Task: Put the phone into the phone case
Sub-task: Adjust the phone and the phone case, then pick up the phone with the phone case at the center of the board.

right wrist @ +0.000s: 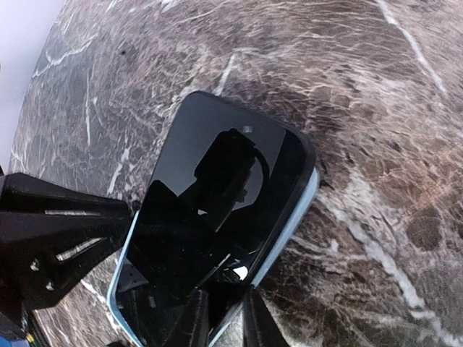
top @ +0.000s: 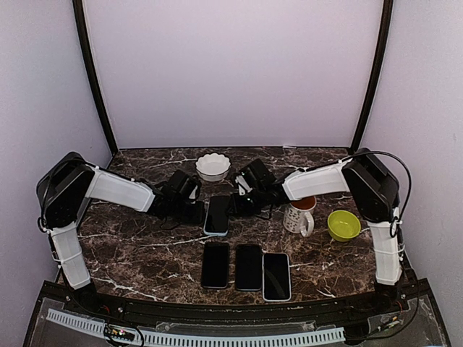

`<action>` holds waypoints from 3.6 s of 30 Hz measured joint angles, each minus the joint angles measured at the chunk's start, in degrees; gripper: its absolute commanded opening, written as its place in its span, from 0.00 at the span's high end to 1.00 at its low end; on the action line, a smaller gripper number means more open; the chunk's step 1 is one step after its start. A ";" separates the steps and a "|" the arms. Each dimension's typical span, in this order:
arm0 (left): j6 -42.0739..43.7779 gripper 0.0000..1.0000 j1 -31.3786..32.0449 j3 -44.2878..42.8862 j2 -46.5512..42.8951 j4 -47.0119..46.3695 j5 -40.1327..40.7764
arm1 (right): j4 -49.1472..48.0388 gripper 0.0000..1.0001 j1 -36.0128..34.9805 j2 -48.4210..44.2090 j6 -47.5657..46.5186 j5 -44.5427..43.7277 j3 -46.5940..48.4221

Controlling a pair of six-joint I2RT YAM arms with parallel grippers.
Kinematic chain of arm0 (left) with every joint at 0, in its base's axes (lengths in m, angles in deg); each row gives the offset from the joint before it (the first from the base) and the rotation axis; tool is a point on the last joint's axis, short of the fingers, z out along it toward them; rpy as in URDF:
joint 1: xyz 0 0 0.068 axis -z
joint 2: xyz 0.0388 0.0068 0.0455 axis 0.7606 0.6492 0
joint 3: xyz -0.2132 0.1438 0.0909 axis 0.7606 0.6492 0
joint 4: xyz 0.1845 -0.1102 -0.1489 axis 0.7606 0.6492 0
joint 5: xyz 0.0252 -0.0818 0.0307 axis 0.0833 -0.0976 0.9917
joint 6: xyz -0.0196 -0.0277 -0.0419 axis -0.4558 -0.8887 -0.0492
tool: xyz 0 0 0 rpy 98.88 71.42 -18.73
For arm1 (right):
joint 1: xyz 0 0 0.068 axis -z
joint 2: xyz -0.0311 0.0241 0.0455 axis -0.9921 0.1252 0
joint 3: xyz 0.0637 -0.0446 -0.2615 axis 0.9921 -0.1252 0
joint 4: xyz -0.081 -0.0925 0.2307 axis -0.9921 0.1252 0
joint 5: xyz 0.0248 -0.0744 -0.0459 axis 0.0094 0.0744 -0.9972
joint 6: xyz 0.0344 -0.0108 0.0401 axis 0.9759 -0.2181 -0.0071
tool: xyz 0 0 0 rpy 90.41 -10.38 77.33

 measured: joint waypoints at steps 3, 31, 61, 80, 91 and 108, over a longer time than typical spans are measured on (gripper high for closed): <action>-0.26 0.93 0.15 0.09 0.15 -0.35 -0.74 | 0.28 0.93 -0.37 -0.68 0.59 -1.22 -0.48; -0.04 0.91 4.15 1.84 -1.99 1.09 -4.83 | 6.71 0.88 -5.07 -4.17 -2.27 -16.90 -2.97; 4.26 0.88 -0.44 3.91 -6.75 8.92 -3.93 | 22.36 0.02 -10.62 -0.72 -4.04 -21.70 7.65; 5.01 0.88 -0.66 4.15 -6.75 9.11 -3.89 | 26.60 0.15 -13.38 5.90 -4.15 -30.18 15.39; 6.03 0.87 -0.66 4.02 -6.75 9.62 -3.19 | 22.12 0.68 -13.55 3.87 -4.66 -30.21 11.91; 7.48 0.37 -0.76 10.91 -19.39 -2.93 -10.05 | 6.49 0.84 -14.58 -9.49 -9.25 -34.21 -3.74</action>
